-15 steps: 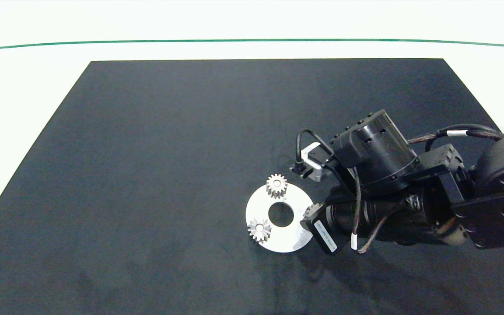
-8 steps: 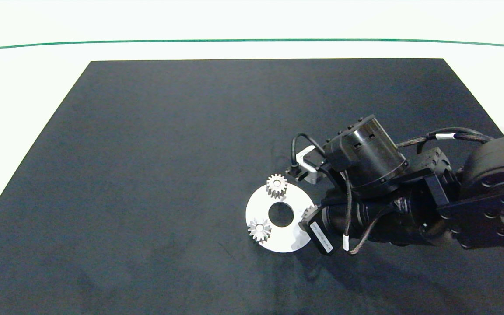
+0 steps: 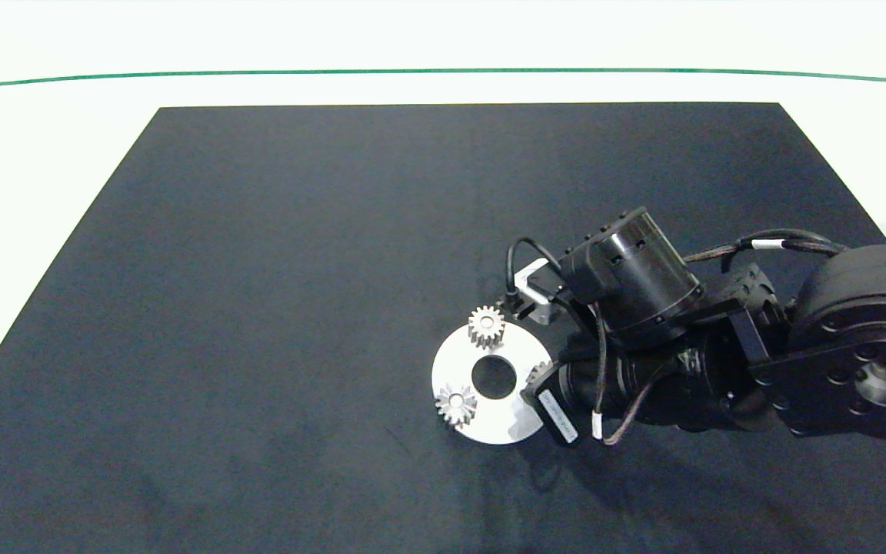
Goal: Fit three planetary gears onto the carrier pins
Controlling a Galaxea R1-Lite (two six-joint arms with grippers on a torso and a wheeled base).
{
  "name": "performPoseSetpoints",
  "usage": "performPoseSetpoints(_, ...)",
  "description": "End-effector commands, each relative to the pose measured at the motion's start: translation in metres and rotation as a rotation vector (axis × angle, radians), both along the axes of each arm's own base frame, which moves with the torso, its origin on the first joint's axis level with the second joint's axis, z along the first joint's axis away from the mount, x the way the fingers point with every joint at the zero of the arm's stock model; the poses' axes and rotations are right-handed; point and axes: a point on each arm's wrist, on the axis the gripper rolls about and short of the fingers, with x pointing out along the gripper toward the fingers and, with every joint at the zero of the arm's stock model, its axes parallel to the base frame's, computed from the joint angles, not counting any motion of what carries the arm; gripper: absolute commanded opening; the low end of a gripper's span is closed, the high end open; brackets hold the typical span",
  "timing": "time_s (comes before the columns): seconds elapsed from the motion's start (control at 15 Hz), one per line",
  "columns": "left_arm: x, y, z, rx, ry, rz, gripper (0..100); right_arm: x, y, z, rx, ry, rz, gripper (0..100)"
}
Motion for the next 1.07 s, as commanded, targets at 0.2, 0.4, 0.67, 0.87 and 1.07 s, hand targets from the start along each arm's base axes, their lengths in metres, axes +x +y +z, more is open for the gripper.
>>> performPoseSetpoints(0.2, -0.0007, 0.0002, 0.0005, 0.0, -0.001, 0.003, 100, 0.0006, 0.0007, -0.0026, -0.007, 0.007, 0.0, 10)
performPoseSetpoints(0.4, -0.0007, 0.0001, 0.0005, 0.0, -0.001, 0.001, 100, 0.0012, 0.0013, -0.0041, -0.011, 0.009, -0.001, 10)
performPoseSetpoints(0.67, -0.0018, 0.0004, 0.0021, 0.0, -0.008, 0.001, 100, 0.0028, 0.0029, -0.0072, -0.013, 0.018, -0.007, 10)
performPoseSetpoints(0.87, -0.0021, 0.0004, 0.0032, -0.001, -0.011, 0.001, 100, 0.0024, 0.0026, -0.008, -0.027, 0.009, -0.019, 100)
performPoseSetpoints(1.07, -0.0023, 0.0004, 0.0035, -0.001, -0.013, 0.001, 100, 0.0023, 0.0023, -0.0074, -0.029, 0.006, -0.022, 100)
